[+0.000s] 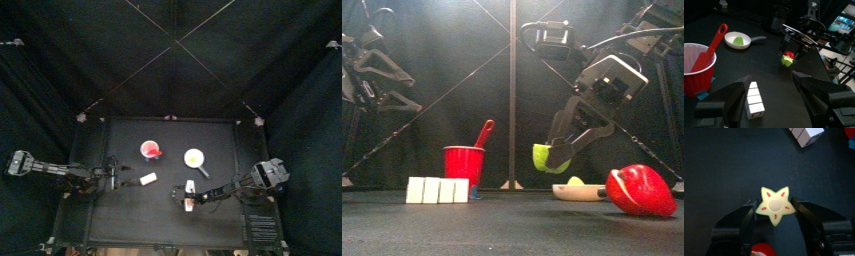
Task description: Place starfruit bottom in pan
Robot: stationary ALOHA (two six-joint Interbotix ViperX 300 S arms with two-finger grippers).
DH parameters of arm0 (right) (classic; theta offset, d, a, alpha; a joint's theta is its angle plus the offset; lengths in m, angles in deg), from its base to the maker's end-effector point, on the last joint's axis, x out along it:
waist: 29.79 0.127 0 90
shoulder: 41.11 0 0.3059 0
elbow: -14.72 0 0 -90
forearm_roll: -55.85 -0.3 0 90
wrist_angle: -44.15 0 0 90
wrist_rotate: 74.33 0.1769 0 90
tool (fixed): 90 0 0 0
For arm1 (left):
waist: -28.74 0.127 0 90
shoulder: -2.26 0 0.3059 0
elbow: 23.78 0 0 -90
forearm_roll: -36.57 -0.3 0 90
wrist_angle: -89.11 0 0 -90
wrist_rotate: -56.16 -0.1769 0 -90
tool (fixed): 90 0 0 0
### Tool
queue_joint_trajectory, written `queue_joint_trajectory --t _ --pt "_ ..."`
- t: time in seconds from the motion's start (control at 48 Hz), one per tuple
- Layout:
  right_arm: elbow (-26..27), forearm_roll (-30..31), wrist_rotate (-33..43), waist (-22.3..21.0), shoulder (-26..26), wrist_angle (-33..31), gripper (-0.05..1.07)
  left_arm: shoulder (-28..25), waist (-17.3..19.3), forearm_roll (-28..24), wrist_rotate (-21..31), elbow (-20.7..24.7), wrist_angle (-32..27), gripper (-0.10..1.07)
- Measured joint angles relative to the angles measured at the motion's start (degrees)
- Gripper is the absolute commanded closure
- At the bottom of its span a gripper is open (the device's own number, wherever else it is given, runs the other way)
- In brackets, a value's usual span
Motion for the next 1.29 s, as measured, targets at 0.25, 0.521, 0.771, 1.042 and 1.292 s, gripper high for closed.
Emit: queue_joint_trajectory --t 0.25,0.521,0.771,1.042,1.292 --pt "-0.6 -2.1 0.0 -0.2 1.8 -2.9 0.33 0.0 0.0 0.0 -0.1 0.0 0.0 -0.01" --pt "-5.9 -5.0 0.5 -1.1 10.9 -12.8 0.33 0.0 0.0 0.0 0.0 0.0 0.0 -0.01" --pt "-10.0 -6.0 4.5 -4.0 21.4 -20.2 0.33 0.1 0.0 -0.1 0.1 0.0 0.0 -0.01" --pt "-16.9 -1.8 21.7 -11.7 25.8 -21.6 0.33 0.1 0.0 0.0 0.1 0.0 0.0 -0.01" --pt "-22.1 7.3 33.0 -15.7 25.9 -17.9 0.33 0.0 0.0 0.2 0.1 0.0 0.0 -0.01"
